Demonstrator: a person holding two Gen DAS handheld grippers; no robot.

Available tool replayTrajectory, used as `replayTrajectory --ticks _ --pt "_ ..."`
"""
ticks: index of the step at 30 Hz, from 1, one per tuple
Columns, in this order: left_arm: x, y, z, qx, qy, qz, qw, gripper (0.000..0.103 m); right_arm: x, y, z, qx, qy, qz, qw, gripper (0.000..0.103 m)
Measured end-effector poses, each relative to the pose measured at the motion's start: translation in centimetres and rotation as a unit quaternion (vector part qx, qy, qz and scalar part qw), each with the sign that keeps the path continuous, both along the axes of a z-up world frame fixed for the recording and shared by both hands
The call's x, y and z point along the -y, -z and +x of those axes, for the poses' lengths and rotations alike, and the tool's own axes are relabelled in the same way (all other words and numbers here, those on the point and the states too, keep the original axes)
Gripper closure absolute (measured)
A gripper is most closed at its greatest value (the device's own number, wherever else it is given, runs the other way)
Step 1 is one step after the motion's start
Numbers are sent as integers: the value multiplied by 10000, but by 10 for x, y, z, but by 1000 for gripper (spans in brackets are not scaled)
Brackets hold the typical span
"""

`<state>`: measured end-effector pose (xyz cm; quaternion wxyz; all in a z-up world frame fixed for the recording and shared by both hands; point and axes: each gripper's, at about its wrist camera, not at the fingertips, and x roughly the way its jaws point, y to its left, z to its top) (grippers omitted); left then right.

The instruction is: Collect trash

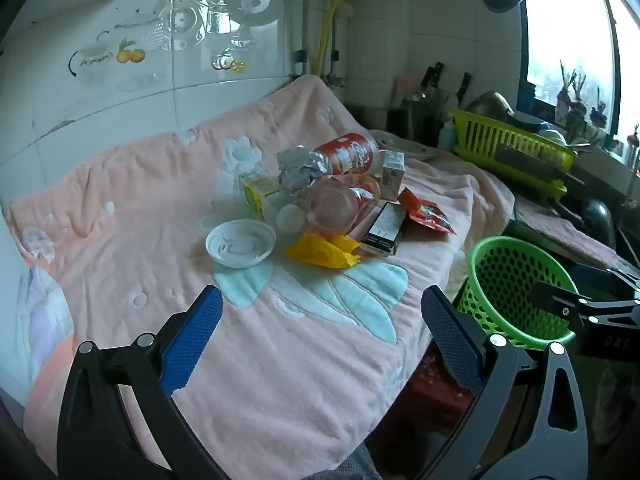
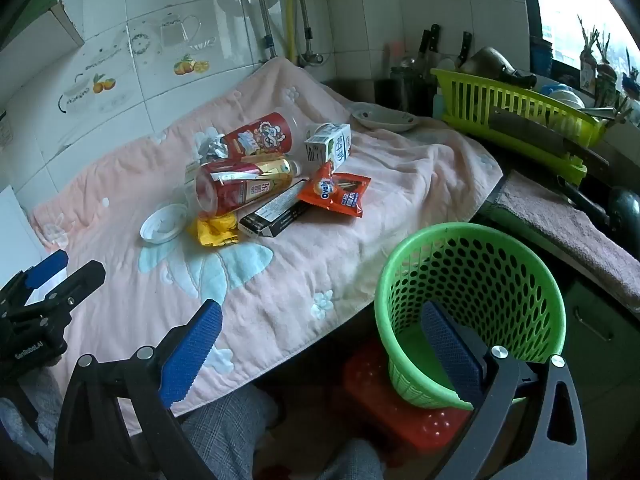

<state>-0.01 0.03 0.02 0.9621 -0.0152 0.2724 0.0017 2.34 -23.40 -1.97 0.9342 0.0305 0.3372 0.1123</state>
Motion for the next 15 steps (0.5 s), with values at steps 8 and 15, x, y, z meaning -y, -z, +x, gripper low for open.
replayTrajectory --ticks 8,15 --pt "7 1 -1 2 38 68 10000 5 2 0 0 -26 1 5 10000 6" --pt "10 0 -1 3 84 68 9999 5 3 0 -1 -21 3 16 10000 6"
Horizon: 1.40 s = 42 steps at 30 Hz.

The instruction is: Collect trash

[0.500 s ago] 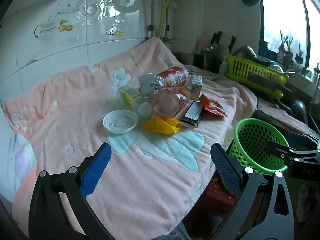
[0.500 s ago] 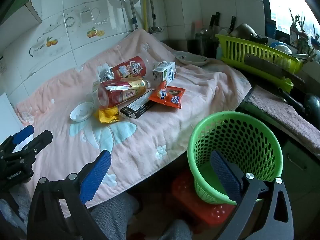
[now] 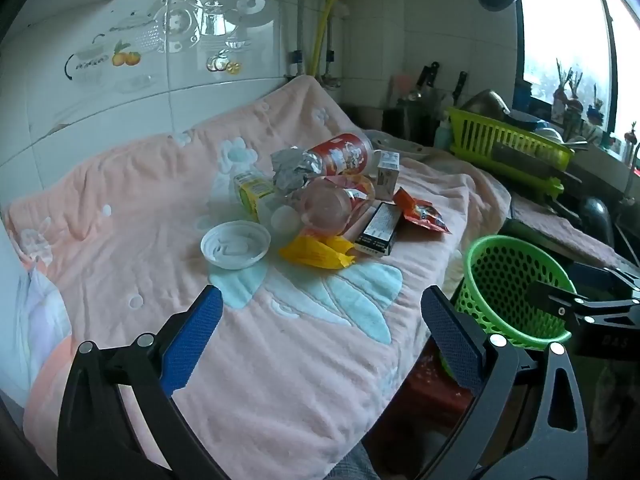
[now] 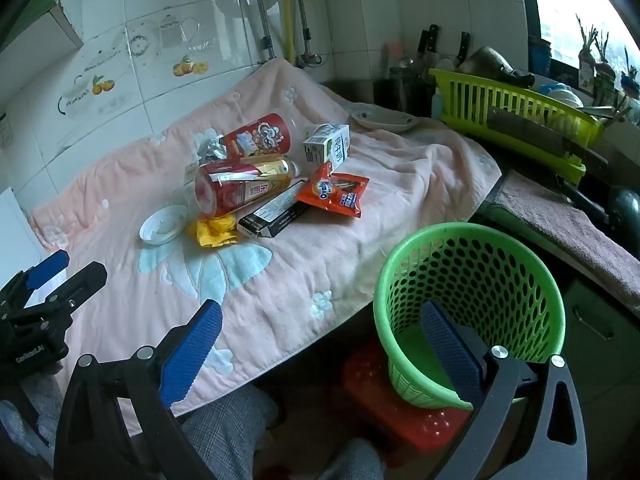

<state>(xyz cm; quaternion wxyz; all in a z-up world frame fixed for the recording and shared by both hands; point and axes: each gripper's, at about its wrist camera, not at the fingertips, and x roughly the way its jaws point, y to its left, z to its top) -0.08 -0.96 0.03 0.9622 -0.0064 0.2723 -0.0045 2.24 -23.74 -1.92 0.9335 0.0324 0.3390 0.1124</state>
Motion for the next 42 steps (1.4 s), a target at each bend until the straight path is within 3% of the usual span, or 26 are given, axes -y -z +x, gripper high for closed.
replayTrajectory --ticks 42 --pt "11 0 10 1 183 16 9998 7 4 -1 1 43 60 -34 10000 6"
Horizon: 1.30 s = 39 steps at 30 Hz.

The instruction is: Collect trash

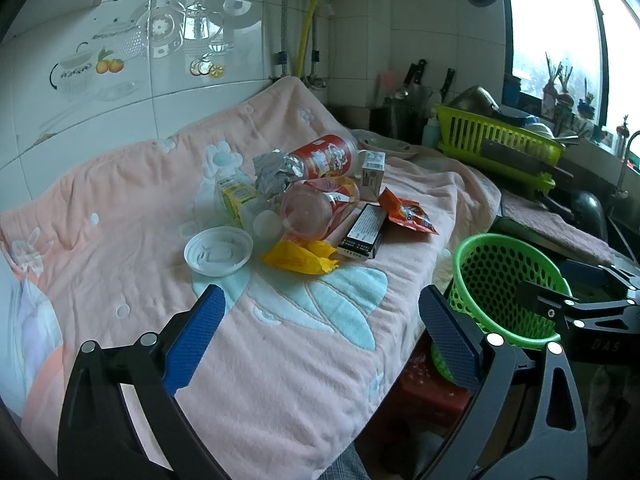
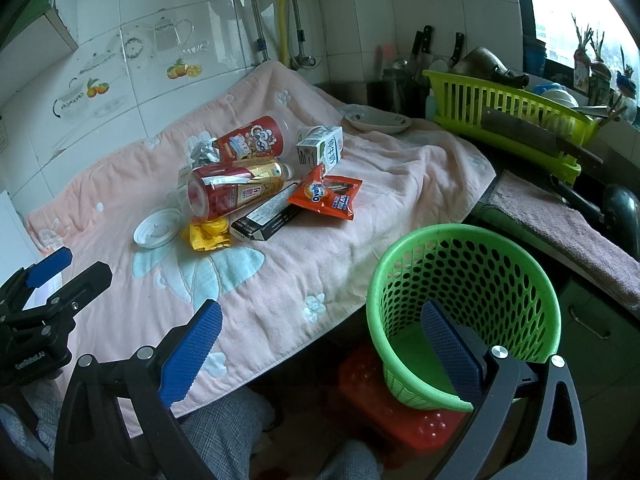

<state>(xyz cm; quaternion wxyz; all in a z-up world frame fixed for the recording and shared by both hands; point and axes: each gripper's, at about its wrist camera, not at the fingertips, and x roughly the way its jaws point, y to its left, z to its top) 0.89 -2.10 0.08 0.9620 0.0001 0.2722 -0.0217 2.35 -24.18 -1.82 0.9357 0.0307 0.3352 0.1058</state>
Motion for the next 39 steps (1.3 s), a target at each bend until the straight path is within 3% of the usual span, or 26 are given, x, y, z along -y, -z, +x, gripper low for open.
replayTrajectory --ticks 23,39 --pt "-10 -2 13 -28 -31 -44 10000 11 2 5 12 -67 10 -34 10000 6" --pt "-38 3 28 -127 -269 -242 9993 14 -6 6 83 -216 -277 84 9993 6"
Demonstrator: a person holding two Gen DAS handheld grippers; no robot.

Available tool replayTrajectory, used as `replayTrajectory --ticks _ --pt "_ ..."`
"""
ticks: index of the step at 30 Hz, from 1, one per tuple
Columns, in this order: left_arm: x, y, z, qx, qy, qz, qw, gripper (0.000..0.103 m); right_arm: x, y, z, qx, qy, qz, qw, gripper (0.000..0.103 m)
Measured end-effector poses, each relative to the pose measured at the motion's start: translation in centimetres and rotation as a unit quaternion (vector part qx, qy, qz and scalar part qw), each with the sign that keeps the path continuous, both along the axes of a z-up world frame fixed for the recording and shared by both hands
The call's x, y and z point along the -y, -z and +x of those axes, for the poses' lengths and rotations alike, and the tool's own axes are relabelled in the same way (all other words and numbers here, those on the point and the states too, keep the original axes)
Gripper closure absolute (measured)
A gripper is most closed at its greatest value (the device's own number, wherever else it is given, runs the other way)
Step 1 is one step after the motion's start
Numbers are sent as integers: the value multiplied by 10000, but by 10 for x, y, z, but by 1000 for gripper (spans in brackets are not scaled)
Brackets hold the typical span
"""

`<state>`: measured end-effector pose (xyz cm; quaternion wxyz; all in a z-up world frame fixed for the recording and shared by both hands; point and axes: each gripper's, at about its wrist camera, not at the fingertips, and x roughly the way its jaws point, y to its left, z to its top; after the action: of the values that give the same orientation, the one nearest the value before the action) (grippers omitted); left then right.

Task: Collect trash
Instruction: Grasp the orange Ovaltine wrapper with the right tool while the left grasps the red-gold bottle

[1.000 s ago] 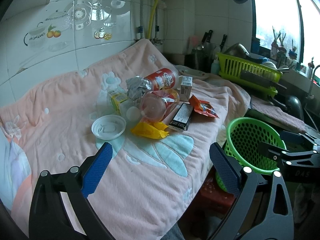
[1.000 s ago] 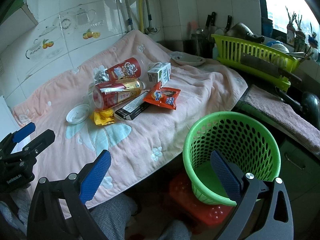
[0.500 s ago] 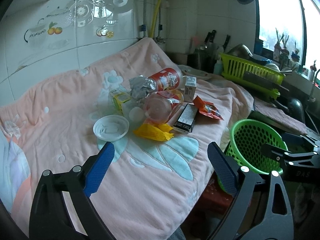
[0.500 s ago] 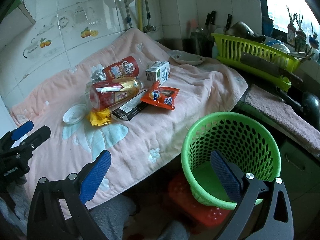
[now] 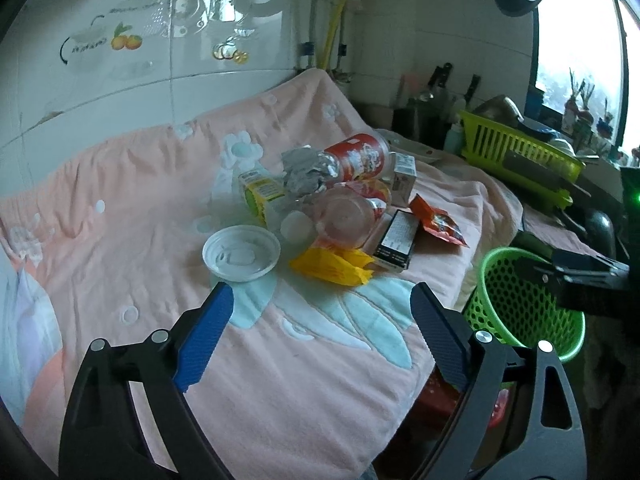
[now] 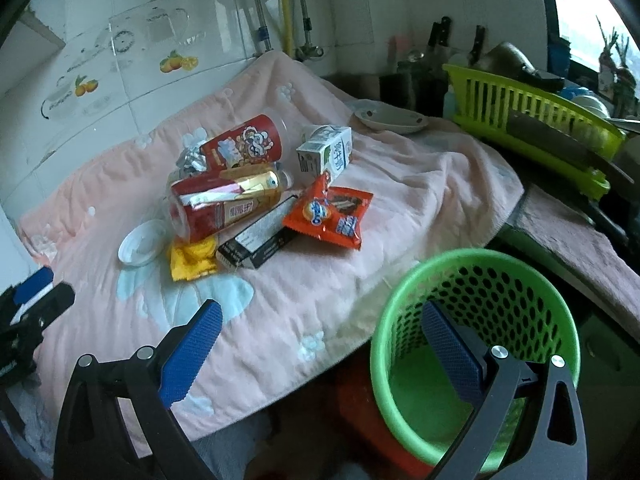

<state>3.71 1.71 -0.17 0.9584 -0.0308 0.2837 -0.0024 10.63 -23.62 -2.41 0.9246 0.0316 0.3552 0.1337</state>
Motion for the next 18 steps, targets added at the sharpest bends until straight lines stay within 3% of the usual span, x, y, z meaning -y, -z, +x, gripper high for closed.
replayTrajectory --ticks 18 --pt "-11 -2 30 -63 95 54 9999 14 -24 18 126 -647 -31 213 9977 7"
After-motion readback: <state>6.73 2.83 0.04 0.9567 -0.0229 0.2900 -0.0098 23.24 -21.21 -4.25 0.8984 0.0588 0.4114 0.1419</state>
